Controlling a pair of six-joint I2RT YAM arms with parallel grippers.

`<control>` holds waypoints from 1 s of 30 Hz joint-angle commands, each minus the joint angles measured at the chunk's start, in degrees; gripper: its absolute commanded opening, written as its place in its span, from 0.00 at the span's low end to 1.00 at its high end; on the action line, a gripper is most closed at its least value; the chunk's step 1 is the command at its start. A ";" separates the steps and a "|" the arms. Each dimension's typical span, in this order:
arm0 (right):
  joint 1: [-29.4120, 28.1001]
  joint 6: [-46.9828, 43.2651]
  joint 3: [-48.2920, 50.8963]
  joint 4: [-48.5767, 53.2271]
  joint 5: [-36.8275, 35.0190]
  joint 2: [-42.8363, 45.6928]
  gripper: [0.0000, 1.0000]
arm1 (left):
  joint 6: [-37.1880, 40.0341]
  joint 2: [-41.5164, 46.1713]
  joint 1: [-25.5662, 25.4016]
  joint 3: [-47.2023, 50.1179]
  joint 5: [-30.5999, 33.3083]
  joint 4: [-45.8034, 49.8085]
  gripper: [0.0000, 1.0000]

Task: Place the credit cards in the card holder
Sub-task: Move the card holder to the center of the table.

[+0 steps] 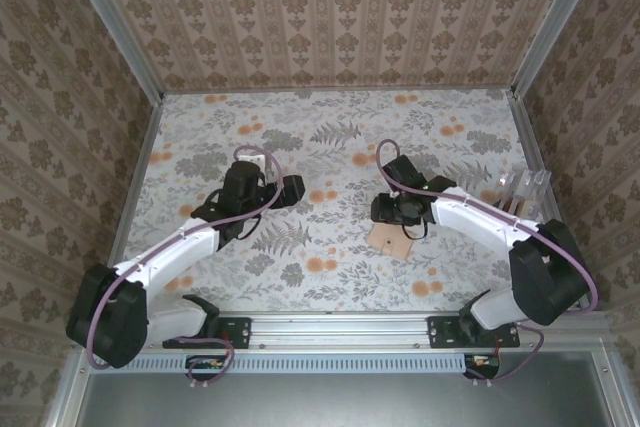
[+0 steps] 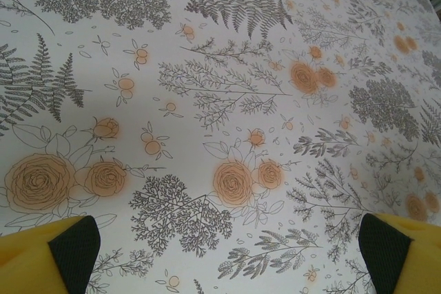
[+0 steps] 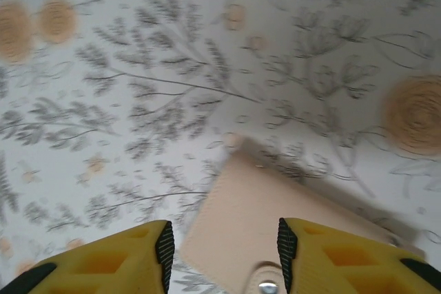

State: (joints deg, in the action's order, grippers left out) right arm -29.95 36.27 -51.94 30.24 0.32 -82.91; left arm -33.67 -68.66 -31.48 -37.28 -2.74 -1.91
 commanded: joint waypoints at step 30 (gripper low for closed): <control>-5.99 -1.30 1.79 -8.41 9.26 -4.38 0.31 | 2.15 -9.74 0.42 -4.70 -12.36 -0.10 0.90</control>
State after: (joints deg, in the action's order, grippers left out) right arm -35.90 30.09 -54.50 20.29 11.84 -89.25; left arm -33.10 -74.61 -31.40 -38.94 -7.62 -0.36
